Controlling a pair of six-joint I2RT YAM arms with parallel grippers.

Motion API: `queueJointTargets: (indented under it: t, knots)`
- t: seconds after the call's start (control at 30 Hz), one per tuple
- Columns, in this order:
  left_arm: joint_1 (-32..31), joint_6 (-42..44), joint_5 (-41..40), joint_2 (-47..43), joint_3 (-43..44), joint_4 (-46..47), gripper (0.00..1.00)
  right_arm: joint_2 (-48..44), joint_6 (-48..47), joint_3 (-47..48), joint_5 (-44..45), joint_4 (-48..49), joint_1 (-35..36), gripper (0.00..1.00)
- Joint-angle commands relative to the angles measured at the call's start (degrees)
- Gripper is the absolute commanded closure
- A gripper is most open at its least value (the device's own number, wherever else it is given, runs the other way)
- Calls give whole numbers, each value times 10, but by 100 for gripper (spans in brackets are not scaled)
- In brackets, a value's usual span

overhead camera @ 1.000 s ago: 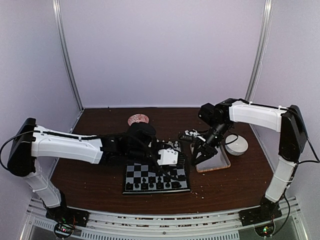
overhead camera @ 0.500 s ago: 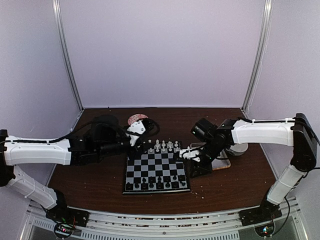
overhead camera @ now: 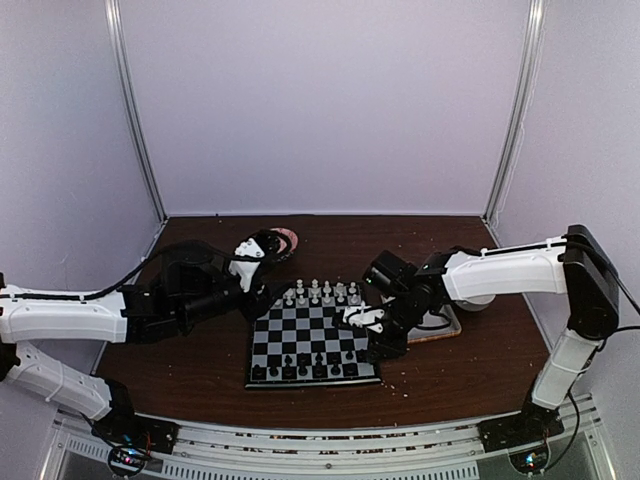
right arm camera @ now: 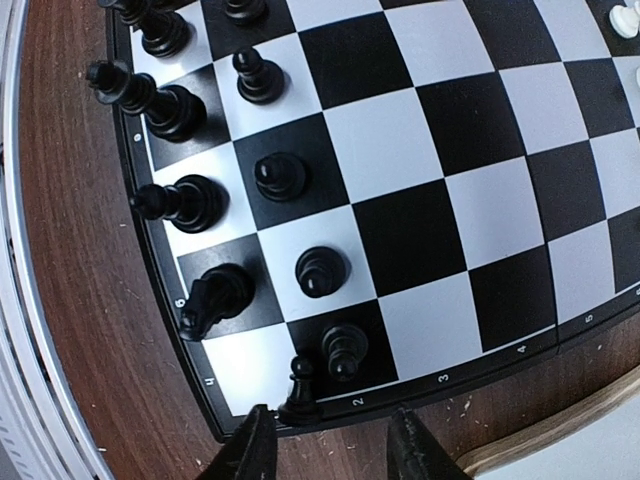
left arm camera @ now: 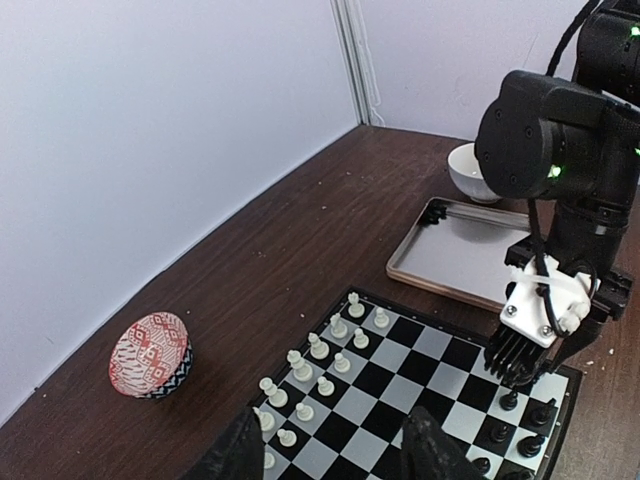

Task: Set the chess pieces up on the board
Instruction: Pick up the pawn from the chessboard.

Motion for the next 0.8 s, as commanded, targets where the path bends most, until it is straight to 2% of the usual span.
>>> queueJointTargets:
  t: [0.0,0.27,0.77]
  knots:
    - [2,-9,-10,-12,-9,34,52,12,13,16,19,5,5,60]
    - [2,-4,-7,-8,-10,37,52,33,5,26,13,-8,5,61]
    - [2,-2,-8,-9,-14,35,52,43,-13,19,11,-21,5,70]
